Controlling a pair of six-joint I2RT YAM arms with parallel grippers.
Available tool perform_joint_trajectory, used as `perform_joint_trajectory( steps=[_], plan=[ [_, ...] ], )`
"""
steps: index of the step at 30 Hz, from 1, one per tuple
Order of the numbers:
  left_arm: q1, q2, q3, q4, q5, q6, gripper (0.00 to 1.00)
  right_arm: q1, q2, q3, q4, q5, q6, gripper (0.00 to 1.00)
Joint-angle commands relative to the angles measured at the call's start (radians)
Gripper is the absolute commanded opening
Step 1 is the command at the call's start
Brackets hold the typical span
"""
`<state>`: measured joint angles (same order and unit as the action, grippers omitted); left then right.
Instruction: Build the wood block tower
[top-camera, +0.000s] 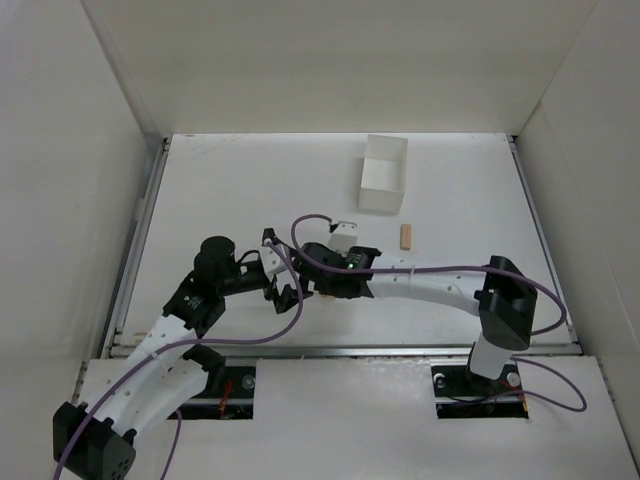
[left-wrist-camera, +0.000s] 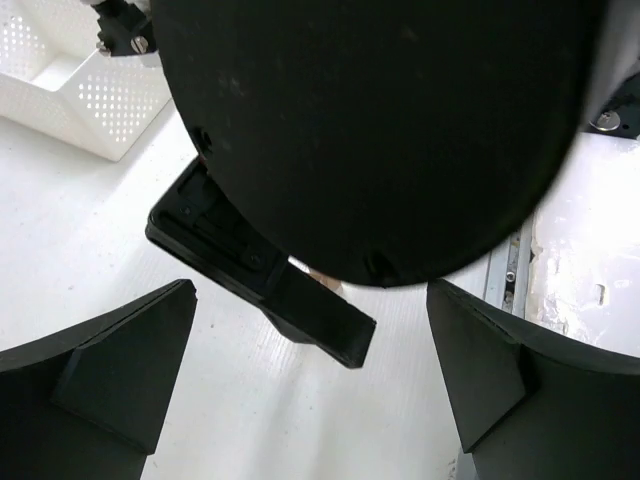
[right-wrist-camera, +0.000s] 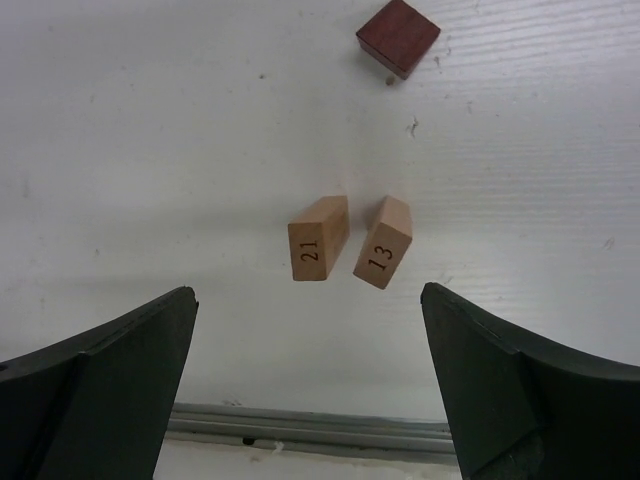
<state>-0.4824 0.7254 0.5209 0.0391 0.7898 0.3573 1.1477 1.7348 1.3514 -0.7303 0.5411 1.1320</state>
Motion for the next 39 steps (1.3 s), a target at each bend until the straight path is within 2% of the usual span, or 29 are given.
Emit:
perform_joint_trajectory(
  steps=[1, 5, 13, 15, 19, 30, 35, 39],
  plan=[
    [-0.002, -0.027, -0.007, 0.022, 0.025, 0.008, 1.0, 0.003, -0.049, 0.013, -0.058, 0.031, 0.067, 1.0],
    [-0.002, -0.037, -0.007, 0.013, 0.025, 0.008, 1.0, 0.003, -0.067, 0.003, -0.067, 0.053, 0.078, 1.0],
    [-0.002, -0.037, -0.007, 0.022, 0.025, 0.008, 1.0, -0.006, 0.0, 0.025, -0.077, 0.043, 0.069, 1.0],
    [-0.002, -0.046, -0.007, 0.022, 0.025, 0.008, 1.0, -0.017, 0.0, 0.014, -0.038, 0.043, 0.048, 1.0],
    [-0.002, -0.046, -0.007, 0.013, 0.025, -0.001, 1.0, -0.028, 0.034, 0.044, -0.027, 0.043, -0.008, 0.96],
    [-0.002, -0.046, 0.002, 0.004, 0.025, -0.001, 1.0, -0.046, 0.068, 0.057, -0.027, 0.045, -0.017, 0.88],
    [-0.002, -0.046, 0.002, 0.004, 0.015, 0.008, 1.0, -0.046, 0.089, 0.08, -0.018, 0.02, -0.069, 0.78],
    [-0.002, -0.046, 0.002, 0.004, 0.006, 0.008, 1.0, -0.046, 0.089, 0.08, -0.008, 0.011, -0.069, 0.77]
  ],
)
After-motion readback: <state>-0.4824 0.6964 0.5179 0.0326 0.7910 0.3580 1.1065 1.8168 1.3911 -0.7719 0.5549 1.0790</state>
